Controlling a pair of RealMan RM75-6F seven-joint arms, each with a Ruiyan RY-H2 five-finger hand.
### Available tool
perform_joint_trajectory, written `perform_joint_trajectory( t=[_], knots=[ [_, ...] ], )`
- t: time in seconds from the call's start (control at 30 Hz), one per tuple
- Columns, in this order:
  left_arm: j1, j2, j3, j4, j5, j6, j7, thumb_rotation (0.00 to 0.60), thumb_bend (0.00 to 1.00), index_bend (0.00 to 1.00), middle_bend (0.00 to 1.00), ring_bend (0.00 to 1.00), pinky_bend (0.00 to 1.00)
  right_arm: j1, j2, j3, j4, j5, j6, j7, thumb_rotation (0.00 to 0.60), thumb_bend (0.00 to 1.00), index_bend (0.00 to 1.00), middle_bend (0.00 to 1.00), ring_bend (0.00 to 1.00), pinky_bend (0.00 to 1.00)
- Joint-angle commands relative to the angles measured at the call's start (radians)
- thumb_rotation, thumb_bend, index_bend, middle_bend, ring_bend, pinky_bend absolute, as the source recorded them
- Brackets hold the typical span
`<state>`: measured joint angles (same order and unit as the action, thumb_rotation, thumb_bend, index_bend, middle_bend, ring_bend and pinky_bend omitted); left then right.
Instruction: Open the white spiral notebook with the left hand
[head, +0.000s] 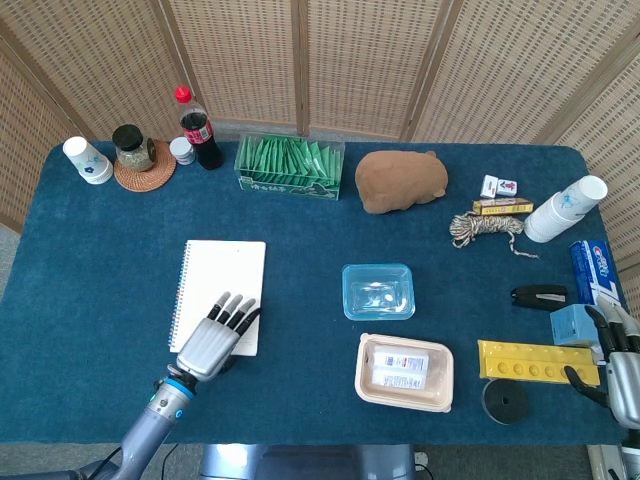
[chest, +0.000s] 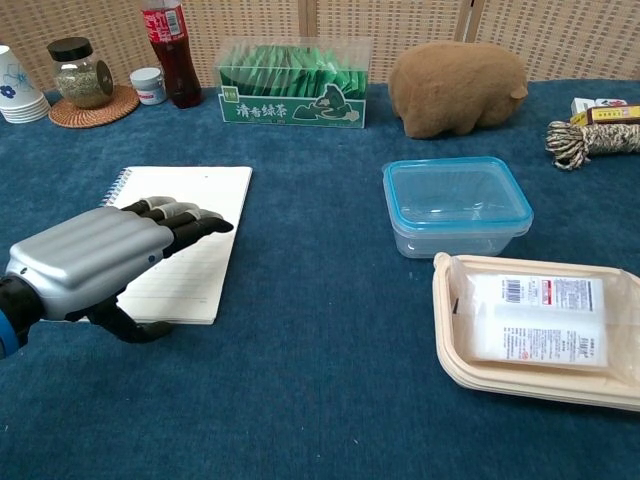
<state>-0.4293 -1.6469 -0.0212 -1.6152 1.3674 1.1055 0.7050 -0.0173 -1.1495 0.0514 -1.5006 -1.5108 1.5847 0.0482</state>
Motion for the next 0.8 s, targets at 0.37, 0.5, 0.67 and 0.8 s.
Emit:
perform_joint_trajectory(
  t=[0.37, 0.5, 0.67, 0.8],
  knots=[
    [-0.014, -0.022, -0.002, 0.018, -0.011, 0.015, 0.002, 0.600, 0.23, 0.03, 0.00, 0.00, 0.00, -0.012, -0.002, 0.002, 0.013, 0.001, 0.013, 0.018, 0.600, 0.24, 0.09, 0.09, 0.07, 0.14],
    [-0.016, -0.028, -0.005, 0.025, -0.020, 0.018, -0.002, 0.600, 0.23, 0.04, 0.02, 0.00, 0.00, -0.015, -0.004, 0.004, 0.018, 0.000, 0.016, 0.024, 0.600, 0.24, 0.09, 0.09, 0.07, 0.14],
    [-0.015, -0.037, -0.014, 0.038, -0.029, 0.032, -0.013, 0.600, 0.23, 0.06, 0.04, 0.00, 0.00, -0.018, -0.006, 0.005, 0.023, 0.000, 0.020, 0.030, 0.600, 0.24, 0.09, 0.09, 0.07, 0.14],
    [-0.013, -0.043, -0.021, 0.043, -0.026, 0.050, -0.039, 0.600, 0.24, 0.08, 0.07, 0.00, 0.00, -0.020, -0.009, 0.007, 0.028, -0.004, 0.026, 0.036, 0.600, 0.24, 0.09, 0.09, 0.07, 0.14]
  ],
)
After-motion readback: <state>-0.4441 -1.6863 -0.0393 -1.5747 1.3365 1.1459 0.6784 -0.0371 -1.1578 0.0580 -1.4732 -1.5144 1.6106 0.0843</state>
